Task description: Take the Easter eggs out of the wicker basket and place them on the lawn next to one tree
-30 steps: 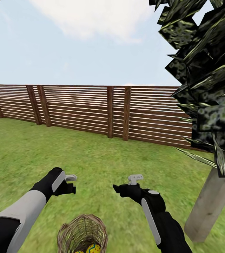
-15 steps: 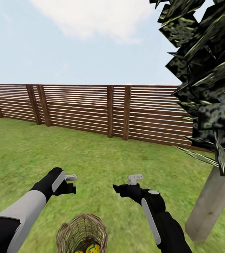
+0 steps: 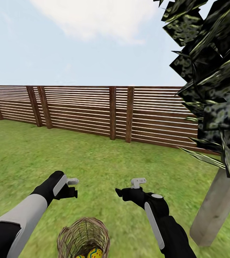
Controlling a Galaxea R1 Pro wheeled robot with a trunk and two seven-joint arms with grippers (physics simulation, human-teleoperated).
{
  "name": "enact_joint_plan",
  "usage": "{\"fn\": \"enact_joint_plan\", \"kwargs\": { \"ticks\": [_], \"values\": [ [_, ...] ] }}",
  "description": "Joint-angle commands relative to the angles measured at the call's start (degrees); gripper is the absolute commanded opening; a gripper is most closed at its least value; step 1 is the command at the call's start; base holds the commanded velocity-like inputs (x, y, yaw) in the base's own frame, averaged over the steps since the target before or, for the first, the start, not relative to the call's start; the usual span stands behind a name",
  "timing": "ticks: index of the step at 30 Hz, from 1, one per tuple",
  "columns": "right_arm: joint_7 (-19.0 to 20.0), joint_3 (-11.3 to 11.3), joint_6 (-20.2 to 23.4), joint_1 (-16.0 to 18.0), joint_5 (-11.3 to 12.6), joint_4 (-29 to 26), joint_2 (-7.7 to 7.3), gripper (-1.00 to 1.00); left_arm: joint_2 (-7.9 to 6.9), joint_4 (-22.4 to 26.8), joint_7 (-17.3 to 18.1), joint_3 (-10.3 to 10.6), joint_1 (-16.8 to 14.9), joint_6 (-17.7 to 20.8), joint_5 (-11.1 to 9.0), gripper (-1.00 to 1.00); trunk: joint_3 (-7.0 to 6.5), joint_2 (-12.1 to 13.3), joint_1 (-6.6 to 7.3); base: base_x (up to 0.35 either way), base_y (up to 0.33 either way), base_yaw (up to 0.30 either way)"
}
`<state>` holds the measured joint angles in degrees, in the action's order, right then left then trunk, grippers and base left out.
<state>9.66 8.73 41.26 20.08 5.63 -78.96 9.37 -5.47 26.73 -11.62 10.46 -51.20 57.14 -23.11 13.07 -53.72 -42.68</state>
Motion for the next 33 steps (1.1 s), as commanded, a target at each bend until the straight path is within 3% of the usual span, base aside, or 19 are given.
{"fn": "enact_joint_plan", "kwargs": {
  "ticks": [1, 33],
  "values": [
    [-0.16, -0.03, 0.29, 0.04, 0.52, -0.05, 0.02, 1.0, -0.07, 0.08, -0.43, 0.43, -0.04, 0.13, -0.62, 1.0, 0.27, -0.48, -0.24, 0.0, 0.0, 0.0],
    [-0.39, -0.03, 0.23, 0.04, 0.49, 0.12, -0.03, 1.0, 0.03, 0.08, -0.5, 0.67, -0.04, 0.01, -0.62, 1.0, 6.01, -13.31, -7.26, 0.0, 0.0, 0.0]
  ]
}}
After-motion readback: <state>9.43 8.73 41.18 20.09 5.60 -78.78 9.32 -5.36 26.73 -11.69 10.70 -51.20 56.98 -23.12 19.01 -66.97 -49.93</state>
